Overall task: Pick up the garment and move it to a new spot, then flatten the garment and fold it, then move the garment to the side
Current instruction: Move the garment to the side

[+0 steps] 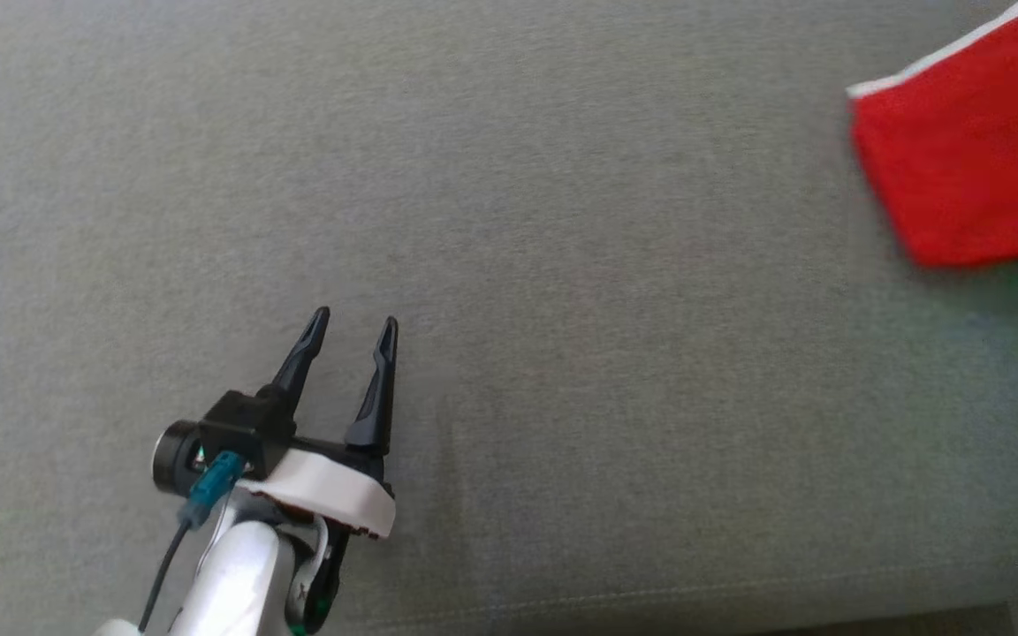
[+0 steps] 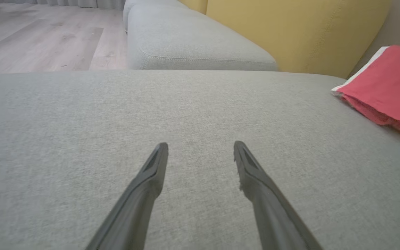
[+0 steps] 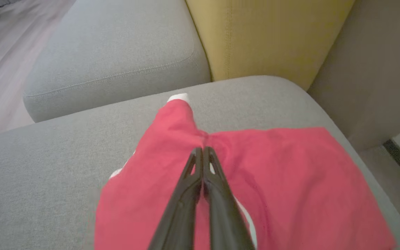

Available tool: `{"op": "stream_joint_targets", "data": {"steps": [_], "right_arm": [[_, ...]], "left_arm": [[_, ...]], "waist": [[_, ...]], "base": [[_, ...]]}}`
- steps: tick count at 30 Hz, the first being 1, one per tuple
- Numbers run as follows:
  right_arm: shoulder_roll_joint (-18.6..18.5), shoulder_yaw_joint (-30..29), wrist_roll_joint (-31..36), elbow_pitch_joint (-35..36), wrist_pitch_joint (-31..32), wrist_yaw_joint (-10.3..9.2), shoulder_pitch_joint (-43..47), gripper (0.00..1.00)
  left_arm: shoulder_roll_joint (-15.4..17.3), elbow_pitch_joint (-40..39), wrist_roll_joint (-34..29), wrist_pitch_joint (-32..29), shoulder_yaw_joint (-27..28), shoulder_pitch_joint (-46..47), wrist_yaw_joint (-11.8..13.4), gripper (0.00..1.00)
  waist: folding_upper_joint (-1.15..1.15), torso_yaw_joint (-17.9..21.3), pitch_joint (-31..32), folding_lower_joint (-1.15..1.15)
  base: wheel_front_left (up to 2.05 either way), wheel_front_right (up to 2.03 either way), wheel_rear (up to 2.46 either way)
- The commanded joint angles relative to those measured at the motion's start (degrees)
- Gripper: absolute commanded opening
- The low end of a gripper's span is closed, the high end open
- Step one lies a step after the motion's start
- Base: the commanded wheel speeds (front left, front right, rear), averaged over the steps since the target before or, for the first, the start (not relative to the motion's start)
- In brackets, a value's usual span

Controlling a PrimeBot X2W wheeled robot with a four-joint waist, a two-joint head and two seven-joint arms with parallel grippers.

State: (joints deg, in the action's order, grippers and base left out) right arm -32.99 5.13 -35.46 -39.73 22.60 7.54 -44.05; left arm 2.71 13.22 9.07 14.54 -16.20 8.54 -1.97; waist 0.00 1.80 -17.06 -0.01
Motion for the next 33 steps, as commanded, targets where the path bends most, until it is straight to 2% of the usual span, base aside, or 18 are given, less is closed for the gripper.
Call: {"op": "stream_joint_targets", "data": {"steps": [1,6,11,12,13,14,17,22,26,29,33], "right_arm": [[-3.82,-0.38,0.58,2.28,1.17,-0.05,-1.58,0.00],[-9.33,-2.36,3.39,0.79,4.49,-0.05,-1.80,0.00],[-13.23,-4.51,7.93,-1.28,4.18,-0.05,-0.78,0.00],[-13.73,-4.97,9.66,-1.95,3.40,-0.05,-0.67,0.19],[-13.99,-5.26,11.30,-2.64,2.82,-0.05,-0.49,0.84],[-14.05,-5.61,12.59,-3.53,2.73,-0.05,-0.32,1.00],[-14.91,-5.94,18.19,-4.72,0.80,-0.05,-0.14,1.00],[-14.34,-7.74,26.74,-3.66,-7.27,-0.05,-0.94,1.00],[-9.09,-8.31,27.86,1.07,-14.40,-0.05,0.44,1.00],[-7.00,-8.16,27.30,3.71,-16.49,-0.05,2.11,1.00],[-2.13,-7.91,25.50,10.12,-20.04,-0.05,7.80,1.00]], "left_arm": [[0.19,-2.03,-0.63,0.46,1.77,1.73,0.38,1.00],[0.19,-2.70,-1.03,0.46,2.60,0.55,0.52,1.00],[0.19,-3.50,-1.06,0.46,3.19,-0.55,0.66,1.00],[0.18,-3.60,-1.09,0.46,3.23,-0.61,0.65,1.00],[0.18,-3.65,-1.11,0.46,3.25,-0.61,0.64,1.00],[0.18,-3.66,-1.13,0.46,3.23,-0.54,0.67,1.00],[0.18,-3.79,-0.86,0.46,3.15,-0.12,0.89,1.00],[0.18,-3.90,-0.60,0.46,3.49,-0.16,1.08,1.00],[0.18,-3.87,0.08,0.46,4.59,-1.49,1.54,1.00],[0.17,-3.50,0.54,0.46,5.02,-2.31,1.77,1.00],[0.17,-2.36,1.33,0.46,6.50,-4.18,2.56,1.00]], "waist": [[0.00,-1.07,-0.59,0.01],[0.00,-2.70,-1.65,0.01],[0.00,-3.33,-2.47,0.01],[0.00,-3.34,-2.63,0.01],[0.00,-3.34,-2.73,0.01],[0.00,-3.33,-2.79,0.01],[0.00,-3.16,-2.65,0.01],[0.00,-2.37,-0.99,0.01],[0.00,-1.81,2.52,0.01],[0.00,-1.78,4.20,0.01],[0.00,-2.03,7.92,0.01]], "base": [[0.00,0.00,0.00],[0.00,0.00,0.00],[0.00,0.00,0.00],[0.00,0.00,0.00],[0.00,0.00,0.00],[0.00,0.00,0.00],[0.00,0.00,0.00],[0.00,0.00,0.00],[0.00,0.00,0.00],[0.00,0.00,0.00],[0.00,0.00,0.00]]}}
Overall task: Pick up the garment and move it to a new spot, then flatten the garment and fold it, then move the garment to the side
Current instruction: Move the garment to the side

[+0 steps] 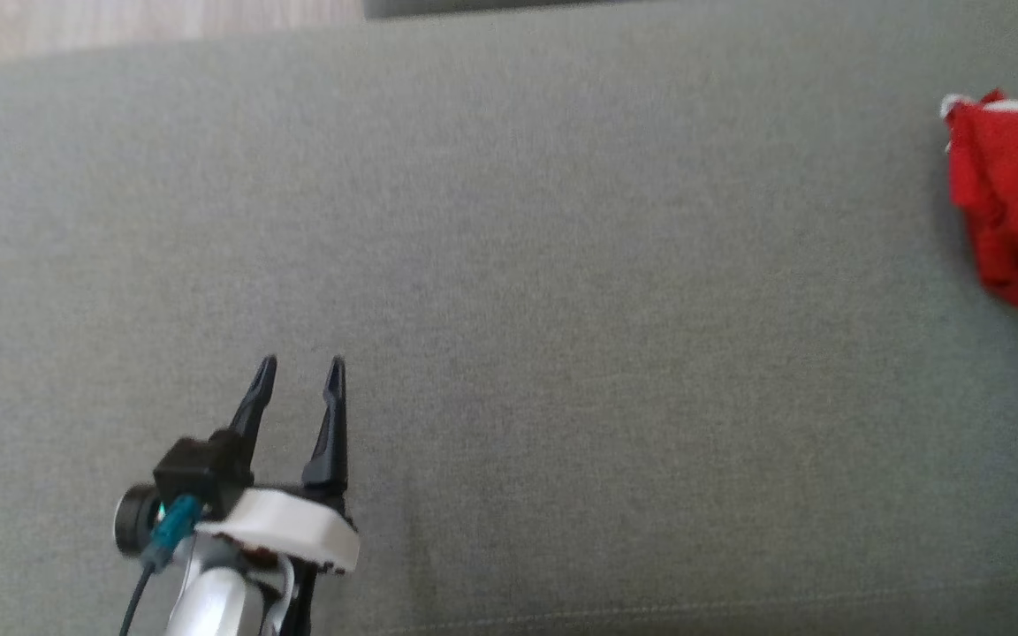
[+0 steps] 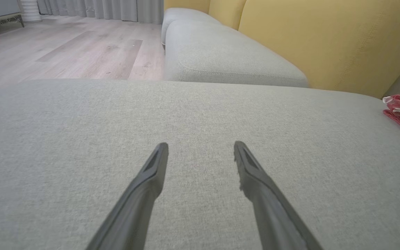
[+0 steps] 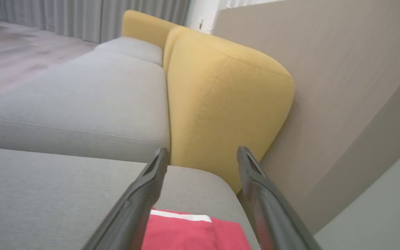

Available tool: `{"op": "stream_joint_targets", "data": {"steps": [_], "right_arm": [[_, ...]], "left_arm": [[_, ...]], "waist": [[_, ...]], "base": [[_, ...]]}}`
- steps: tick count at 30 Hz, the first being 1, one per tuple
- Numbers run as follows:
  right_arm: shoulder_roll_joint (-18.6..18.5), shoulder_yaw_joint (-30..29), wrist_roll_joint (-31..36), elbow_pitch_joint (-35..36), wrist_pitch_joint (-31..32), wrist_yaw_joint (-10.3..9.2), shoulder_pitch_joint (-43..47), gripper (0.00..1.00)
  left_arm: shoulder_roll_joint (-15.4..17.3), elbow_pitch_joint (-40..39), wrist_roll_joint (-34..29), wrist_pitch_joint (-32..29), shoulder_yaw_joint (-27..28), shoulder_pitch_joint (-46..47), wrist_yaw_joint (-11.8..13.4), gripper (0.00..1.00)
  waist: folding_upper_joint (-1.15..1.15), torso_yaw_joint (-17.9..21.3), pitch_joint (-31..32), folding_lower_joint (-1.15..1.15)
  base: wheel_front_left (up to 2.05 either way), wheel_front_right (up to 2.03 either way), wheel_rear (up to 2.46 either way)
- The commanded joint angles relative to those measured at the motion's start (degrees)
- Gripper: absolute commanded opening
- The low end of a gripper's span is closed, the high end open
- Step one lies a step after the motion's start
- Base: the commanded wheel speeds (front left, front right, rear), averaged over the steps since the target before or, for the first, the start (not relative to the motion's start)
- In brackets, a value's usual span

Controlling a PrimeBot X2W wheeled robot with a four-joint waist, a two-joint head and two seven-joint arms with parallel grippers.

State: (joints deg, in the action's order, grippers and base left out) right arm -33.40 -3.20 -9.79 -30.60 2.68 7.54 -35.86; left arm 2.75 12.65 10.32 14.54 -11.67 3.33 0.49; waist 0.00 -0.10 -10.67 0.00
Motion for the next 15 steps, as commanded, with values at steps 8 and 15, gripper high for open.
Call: {"op": "stream_joint_targets", "data": {"steps": [8,15], "right_arm": [[11.62,0.21,1.91,14.64,-3.89,-0.05,17.35,1.00],[22.84,1.28,4.61,19.25,-9.43,-0.05,30.29,1.00]], "left_arm": [[0.51,0.41,0.14,0.46,4.33,-2.53,0.45,1.00],[0.52,0.74,-0.54,0.46,6.02,-4.95,0.78,1.00]], "waist": [[0.00,-1.78,8.14,0.00],[0.00,-2.87,11.09,0.00]], "base": [[0.00,0.00,0.00],[0.00,0.00,0.00]]}}
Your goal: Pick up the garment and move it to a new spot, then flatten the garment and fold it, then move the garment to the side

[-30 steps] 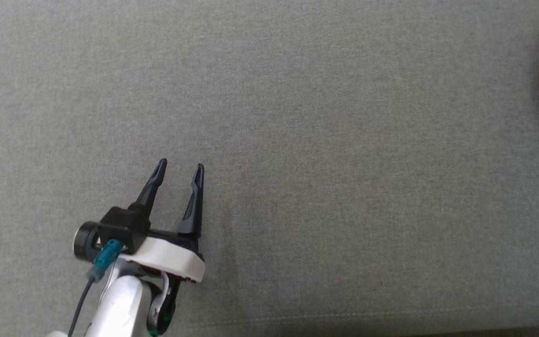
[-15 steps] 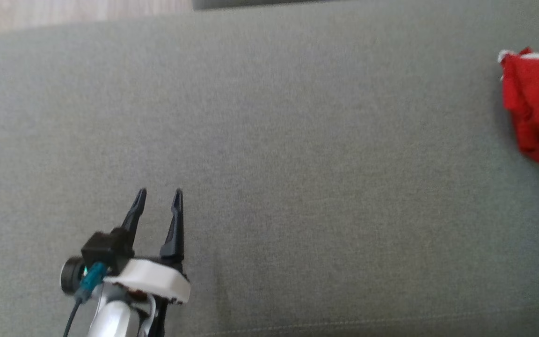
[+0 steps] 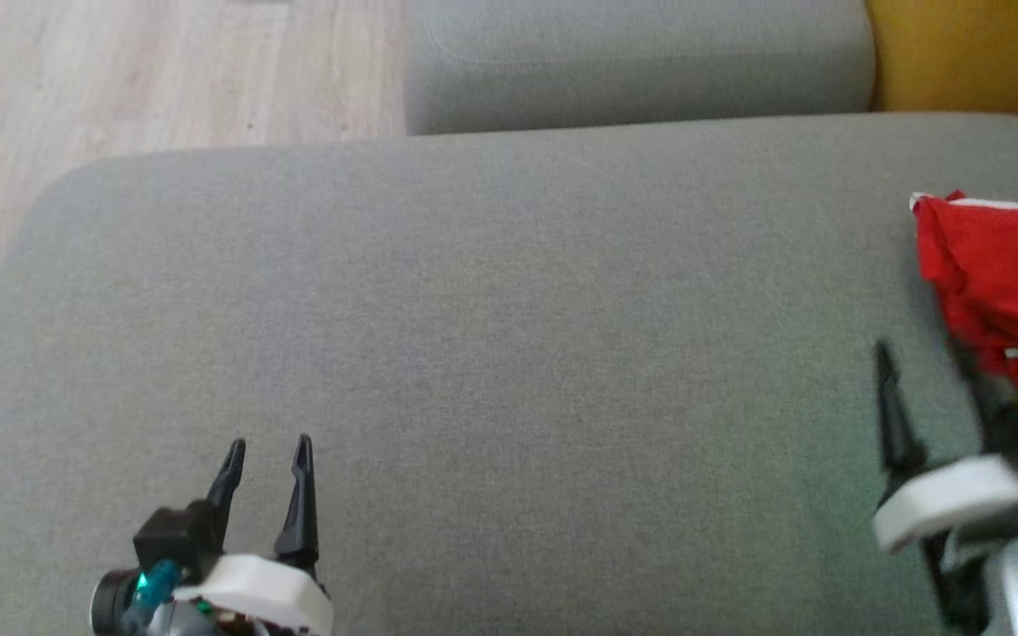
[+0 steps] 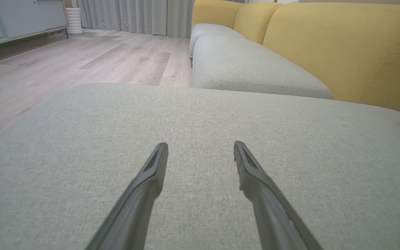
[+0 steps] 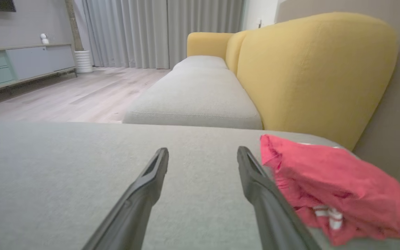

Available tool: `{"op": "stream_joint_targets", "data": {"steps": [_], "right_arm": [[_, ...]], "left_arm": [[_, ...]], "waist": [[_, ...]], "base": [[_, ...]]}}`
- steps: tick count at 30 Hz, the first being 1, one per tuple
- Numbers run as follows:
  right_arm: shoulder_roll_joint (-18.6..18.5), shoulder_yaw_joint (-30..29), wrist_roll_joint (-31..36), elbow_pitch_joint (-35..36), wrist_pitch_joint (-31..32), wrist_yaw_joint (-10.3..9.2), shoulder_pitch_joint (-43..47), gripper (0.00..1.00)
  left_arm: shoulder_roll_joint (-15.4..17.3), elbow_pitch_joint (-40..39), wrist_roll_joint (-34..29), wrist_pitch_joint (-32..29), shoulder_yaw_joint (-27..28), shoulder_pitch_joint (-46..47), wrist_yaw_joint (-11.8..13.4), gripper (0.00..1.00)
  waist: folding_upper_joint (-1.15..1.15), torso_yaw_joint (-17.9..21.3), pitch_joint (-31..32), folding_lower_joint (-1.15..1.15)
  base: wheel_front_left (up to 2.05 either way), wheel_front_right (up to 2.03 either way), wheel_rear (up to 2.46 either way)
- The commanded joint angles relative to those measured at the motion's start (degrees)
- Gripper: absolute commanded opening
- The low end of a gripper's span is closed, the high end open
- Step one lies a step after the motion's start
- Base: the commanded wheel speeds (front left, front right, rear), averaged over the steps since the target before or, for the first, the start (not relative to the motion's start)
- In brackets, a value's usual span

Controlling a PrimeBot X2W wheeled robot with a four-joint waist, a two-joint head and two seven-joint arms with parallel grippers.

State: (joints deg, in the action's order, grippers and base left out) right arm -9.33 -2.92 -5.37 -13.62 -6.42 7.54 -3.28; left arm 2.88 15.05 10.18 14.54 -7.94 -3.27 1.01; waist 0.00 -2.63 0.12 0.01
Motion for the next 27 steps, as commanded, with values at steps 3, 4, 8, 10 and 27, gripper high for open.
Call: {"op": "stream_joint_targets", "data": {"steps": [3,4,8,10,27], "right_arm": [[1.02,0.65,1.67,1.20,-3.80,-0.05,0.68,1.00],[1.81,0.21,2.01,0.69,-4.74,-0.05,1.37,1.00],[3.86,-0.61,3.78,-1.25,-6.93,-0.05,3.50,1.00],[4.57,-0.67,4.27,-2.24,-7.52,-0.05,4.24,1.00],[6.40,-2.14,1.45,-6.92,-6.31,0.00,5.25,0.00]], "left_arm": [[0.37,-1.89,-0.60,0.46,2.63,1.01,-0.50,1.00],[0.35,-2.08,-0.57,0.46,2.64,0.90,-0.96,1.00],[0.28,-2.18,-0.71,0.46,2.85,0.60,-2.21,1.00],[0.24,-2.00,-0.75,0.46,2.97,0.57,-2.50,1.00],[-0.06,1.30,2.37,-1.10,1.97,-0.60,-2.80,0.00]], "waist": [[0.00,-0.91,0.72,-0.01],[0.00,-1.04,0.84,-0.01],[0.00,-1.18,1.26,-0.01],[0.00,-1.15,1.45,-0.01],[0.00,-0.23,1.59,-0.01]], "base": [[0.00,0.00,0.00],[0.00,0.00,0.00],[0.00,0.00,0.00],[0.00,0.00,0.00],[0.00,0.00,0.00]]}}
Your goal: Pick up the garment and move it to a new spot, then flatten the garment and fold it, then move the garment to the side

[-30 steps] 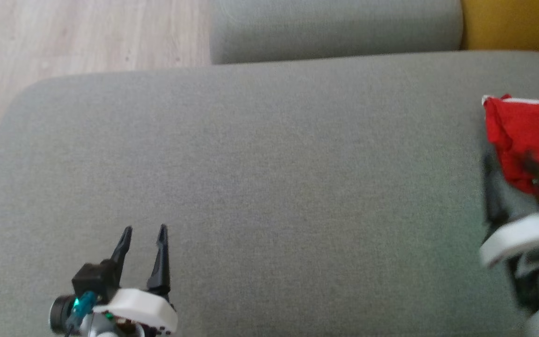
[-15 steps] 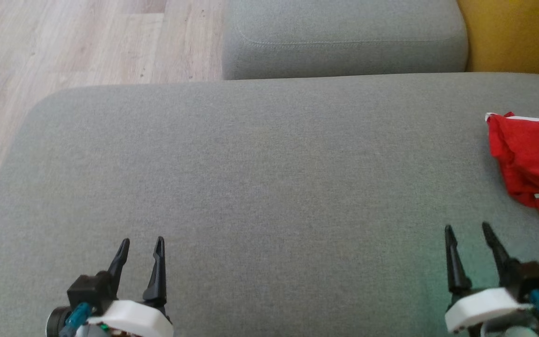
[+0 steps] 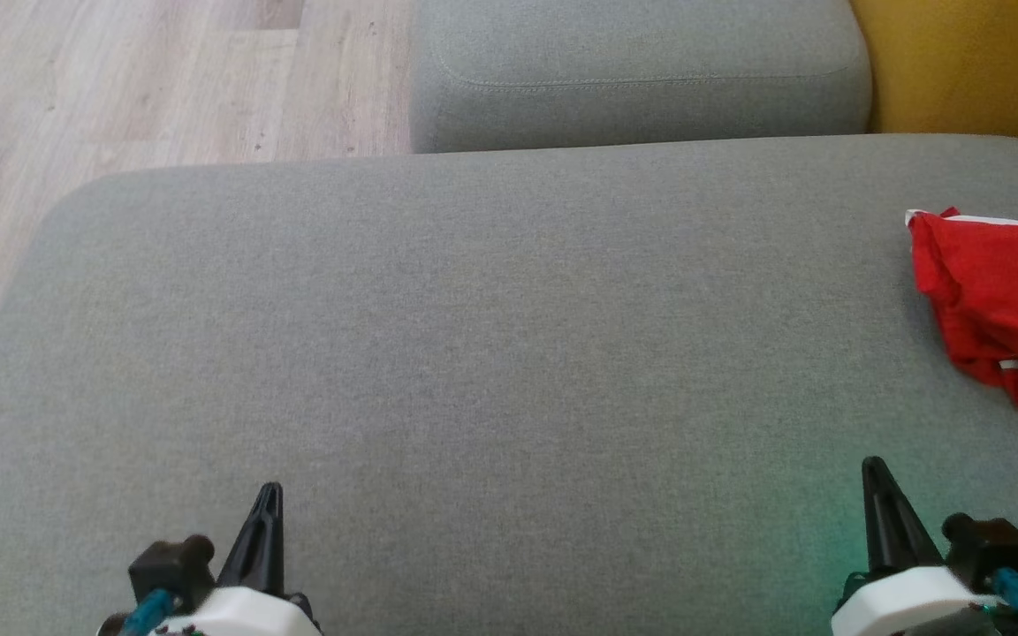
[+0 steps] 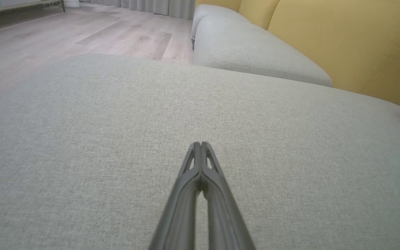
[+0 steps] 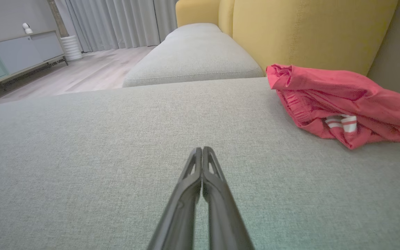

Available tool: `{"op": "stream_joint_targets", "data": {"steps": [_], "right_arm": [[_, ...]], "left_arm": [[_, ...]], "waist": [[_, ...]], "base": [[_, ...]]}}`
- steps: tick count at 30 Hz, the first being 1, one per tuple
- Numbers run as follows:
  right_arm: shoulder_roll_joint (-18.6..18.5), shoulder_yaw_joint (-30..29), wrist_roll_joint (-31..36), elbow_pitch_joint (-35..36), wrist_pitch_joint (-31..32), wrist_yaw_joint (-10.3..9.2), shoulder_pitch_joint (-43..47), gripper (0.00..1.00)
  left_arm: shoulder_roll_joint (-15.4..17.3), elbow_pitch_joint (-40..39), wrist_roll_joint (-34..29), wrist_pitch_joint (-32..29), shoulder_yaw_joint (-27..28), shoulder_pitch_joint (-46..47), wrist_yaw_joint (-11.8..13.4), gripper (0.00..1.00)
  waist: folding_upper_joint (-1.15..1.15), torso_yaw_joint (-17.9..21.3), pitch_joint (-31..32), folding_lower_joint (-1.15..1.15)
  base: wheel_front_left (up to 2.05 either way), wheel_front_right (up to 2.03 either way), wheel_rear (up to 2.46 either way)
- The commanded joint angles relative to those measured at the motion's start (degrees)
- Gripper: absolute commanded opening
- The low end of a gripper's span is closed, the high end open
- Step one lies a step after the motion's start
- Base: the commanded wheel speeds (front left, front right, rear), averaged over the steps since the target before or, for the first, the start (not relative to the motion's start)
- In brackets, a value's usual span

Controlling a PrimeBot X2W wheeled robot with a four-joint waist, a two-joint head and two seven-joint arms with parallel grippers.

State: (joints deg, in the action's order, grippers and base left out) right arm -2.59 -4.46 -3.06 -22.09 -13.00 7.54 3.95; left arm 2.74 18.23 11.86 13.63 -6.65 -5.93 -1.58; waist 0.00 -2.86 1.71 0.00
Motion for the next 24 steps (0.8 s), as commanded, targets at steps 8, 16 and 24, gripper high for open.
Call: {"op": "stream_joint_targets", "data": {"steps": [8,16,24], "right_arm": [[-0.35,-0.36,-7.02,2.36,1.37,-0.01,-2.14,0.00],[-0.34,-0.24,-12.96,3.01,2.44,-0.01,-2.50,0.00],[-0.34,-0.33,-18.85,3.46,3.71,-0.01,-3.04,0.00]], "left_arm": [[0.08,-2.16,6.05,-1.46,1.43,2.62,-0.60,0.00],[0.09,-2.37,11.38,-2.74,2.22,3.24,-0.98,0.00],[0.09,-2.53,16.70,-4.07,3.04,3.91,-1.36,0.00]], "waist": [[0.00,0.19,-0.13,0.00],[0.00,0.38,-0.26,0.00],[0.00,0.58,-0.38,0.00]], "base": [[0.00,0.00,0.00],[0.00,0.00,0.00],[0.00,0.00,0.00]]}}
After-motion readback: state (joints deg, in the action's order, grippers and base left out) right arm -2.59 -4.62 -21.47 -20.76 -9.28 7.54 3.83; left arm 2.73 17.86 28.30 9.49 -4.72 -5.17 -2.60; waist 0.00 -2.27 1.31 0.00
